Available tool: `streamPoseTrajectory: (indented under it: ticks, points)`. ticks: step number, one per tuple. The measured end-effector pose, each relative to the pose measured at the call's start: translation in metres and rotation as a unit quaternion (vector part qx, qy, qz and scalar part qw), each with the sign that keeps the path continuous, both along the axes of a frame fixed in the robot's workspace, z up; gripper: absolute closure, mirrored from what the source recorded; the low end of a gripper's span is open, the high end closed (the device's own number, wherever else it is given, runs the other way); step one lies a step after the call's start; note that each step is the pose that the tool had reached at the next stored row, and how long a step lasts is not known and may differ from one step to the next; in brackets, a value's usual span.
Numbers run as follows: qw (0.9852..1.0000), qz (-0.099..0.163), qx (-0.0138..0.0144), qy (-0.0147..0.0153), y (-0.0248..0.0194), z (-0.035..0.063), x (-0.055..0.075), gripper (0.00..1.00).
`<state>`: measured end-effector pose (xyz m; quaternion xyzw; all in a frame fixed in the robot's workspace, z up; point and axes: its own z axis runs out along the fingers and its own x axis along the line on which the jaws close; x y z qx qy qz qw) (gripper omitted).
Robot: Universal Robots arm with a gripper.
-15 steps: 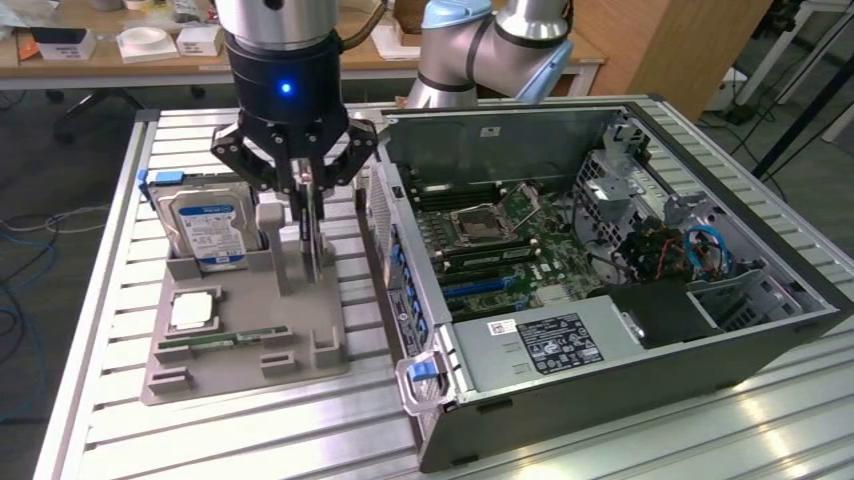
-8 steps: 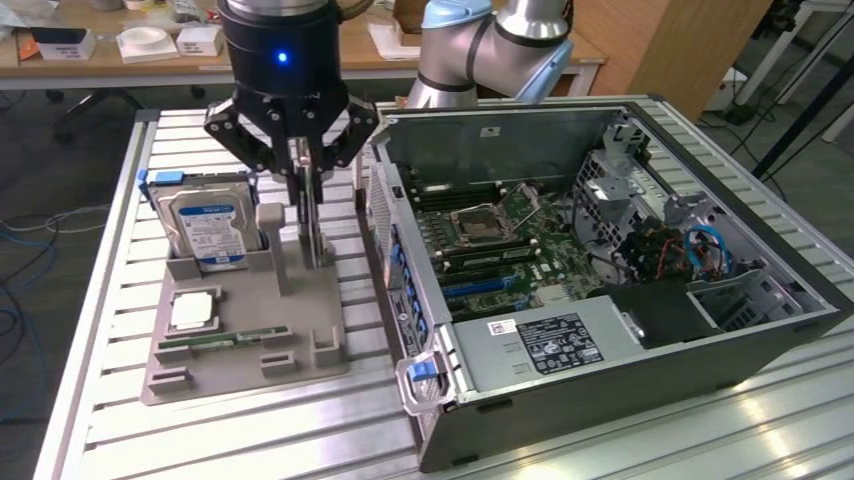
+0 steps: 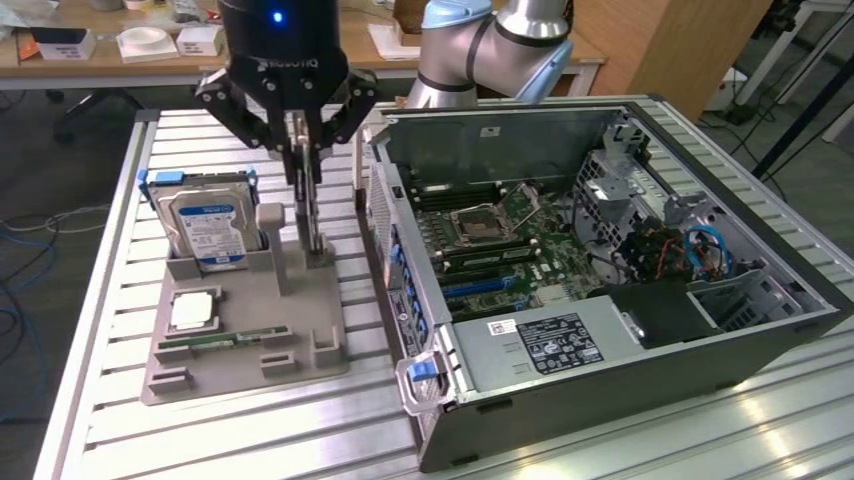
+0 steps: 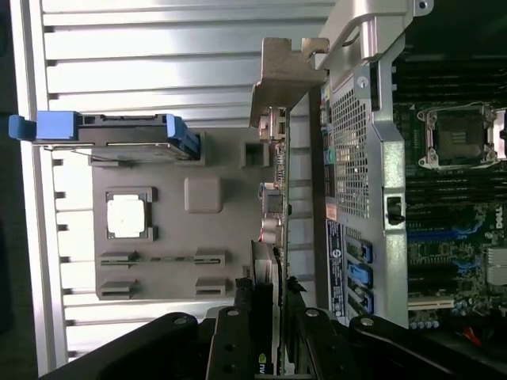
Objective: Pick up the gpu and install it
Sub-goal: 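Pick up the gpu and move the gpu toward the slot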
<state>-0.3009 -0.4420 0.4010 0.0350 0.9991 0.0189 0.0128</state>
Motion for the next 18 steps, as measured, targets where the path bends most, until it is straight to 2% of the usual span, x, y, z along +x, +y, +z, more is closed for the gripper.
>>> streamPoseTrajectory:
  ticks: [6, 7, 8, 10, 18]
  points:
    - [1.0, 0.0, 0.0, 0.0, 0.0, 0.0217, 0.0, 0.74]
    - [1.0, 0.0, 0.0, 0.0, 0.0, 0.0259, 0.0, 0.74]
    - [1.0, 0.0, 0.0, 0.0, 0.0, 0.035, 0.0, 0.74]
    - [1.0, 0.0, 0.0, 0.0, 0.0, 0.0422, 0.0, 0.74]
    - [1.0, 0.0, 0.0, 0.0, 0.0, 0.0447, 0.0, 0.74]
